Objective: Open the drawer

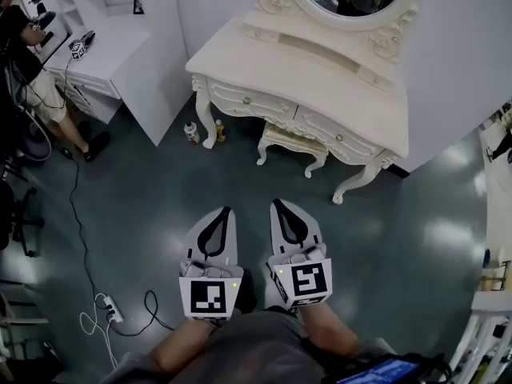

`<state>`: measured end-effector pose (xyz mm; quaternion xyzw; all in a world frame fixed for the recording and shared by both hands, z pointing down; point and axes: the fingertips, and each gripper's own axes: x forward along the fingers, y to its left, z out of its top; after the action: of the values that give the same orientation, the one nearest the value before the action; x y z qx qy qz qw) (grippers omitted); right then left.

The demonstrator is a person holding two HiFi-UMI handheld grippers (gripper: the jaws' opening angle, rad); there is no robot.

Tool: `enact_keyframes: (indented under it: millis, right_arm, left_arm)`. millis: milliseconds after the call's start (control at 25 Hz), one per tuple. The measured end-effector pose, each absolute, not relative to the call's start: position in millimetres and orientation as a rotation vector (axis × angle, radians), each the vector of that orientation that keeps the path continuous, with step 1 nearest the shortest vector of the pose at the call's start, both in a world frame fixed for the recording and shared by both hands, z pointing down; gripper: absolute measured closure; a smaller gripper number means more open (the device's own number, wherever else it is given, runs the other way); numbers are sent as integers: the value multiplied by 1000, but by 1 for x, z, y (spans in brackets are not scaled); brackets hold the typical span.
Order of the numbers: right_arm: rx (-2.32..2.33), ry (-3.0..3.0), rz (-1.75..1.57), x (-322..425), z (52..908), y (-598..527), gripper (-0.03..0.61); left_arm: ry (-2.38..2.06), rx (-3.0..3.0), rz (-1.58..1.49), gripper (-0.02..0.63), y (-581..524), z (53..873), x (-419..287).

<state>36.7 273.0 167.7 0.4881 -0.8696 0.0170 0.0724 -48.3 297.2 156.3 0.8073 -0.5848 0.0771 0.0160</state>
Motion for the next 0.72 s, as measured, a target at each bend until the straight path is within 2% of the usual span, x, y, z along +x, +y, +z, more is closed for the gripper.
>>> enact_keyframes:
  millis: [320, 720]
  right_arm:
    - [1536, -2600, -24, 37, 137, 234, 565]
    - [1555, -2585, -23, 55, 143, 189, 565]
  left_arm:
    - [-1826, 2573, 189, 598, 254, 132, -54]
    - [-1785, 2563, 200, 598, 209, 142, -37]
